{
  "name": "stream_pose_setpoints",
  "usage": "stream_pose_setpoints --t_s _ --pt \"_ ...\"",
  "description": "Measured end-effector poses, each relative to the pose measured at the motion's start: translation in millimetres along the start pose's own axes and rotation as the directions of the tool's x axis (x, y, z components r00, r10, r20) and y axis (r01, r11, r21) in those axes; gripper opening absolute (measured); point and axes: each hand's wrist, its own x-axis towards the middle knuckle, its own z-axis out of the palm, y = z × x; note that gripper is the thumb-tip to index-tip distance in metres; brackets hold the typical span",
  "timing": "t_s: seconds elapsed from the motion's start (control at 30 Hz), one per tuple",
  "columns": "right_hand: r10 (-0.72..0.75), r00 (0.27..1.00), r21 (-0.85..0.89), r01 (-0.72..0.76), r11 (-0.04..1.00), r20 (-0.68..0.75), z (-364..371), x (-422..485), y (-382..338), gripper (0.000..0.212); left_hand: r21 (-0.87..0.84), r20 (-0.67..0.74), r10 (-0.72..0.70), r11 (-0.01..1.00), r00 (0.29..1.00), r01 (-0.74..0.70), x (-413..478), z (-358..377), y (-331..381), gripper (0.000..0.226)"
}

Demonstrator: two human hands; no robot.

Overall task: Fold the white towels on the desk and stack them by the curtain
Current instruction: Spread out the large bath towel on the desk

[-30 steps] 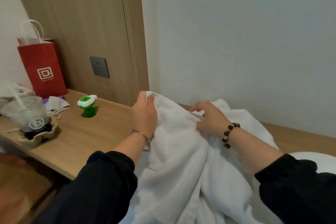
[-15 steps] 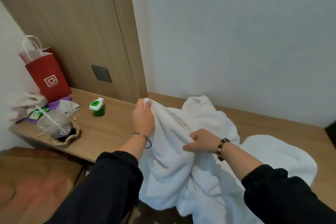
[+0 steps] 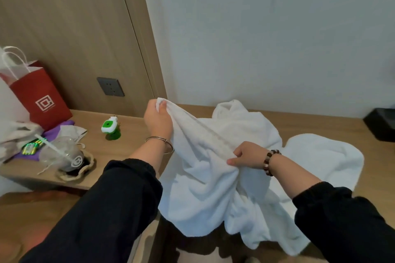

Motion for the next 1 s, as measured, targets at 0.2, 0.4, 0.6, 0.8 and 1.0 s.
stream_pose_setpoints --t_s 0.2,0.4,0.6,0.8,1.0 --pt "0.022 0.978 -0.187 -0.061 0.98 -0.208 -5.8 -4.2 1.2 0.047 -0.016 -0.064 -0.04 0.999 0.997 0.039 13.8 -5.4 4.0 0.016" --pt "0.102 0.632 0.147 0.019 0.989 -0.768 -90.6 4.0 -41.5 0.052 -0.051 -0.153 0.001 0.999 0.988 -0.009 33.6 -4.2 49.7 0.018" --pt "0.223 0.454 0.355 0.229 0.906 -0.862 -184.0 8.7 -109.3 0.049 -0.25 -0.199 -0.019 0.968 0.98 -0.032 61.9 5.4 147.2 0.019" --pt "0.153 0.219 0.242 0.478 0.844 -0.964 -293.0 -39.2 -223.7 0.05 -0.459 -0.234 0.051 0.874 0.971 -0.156 91.1 -20.8 305.4 0.019" --pt "0.038 -0.435 -0.334 0.741 0.583 -0.899 -395.5 -153.5 -358.5 0.033 -0.662 -0.531 0.116 0.561 0.84 -0.496 83.1 -103.7 506.2 0.026"
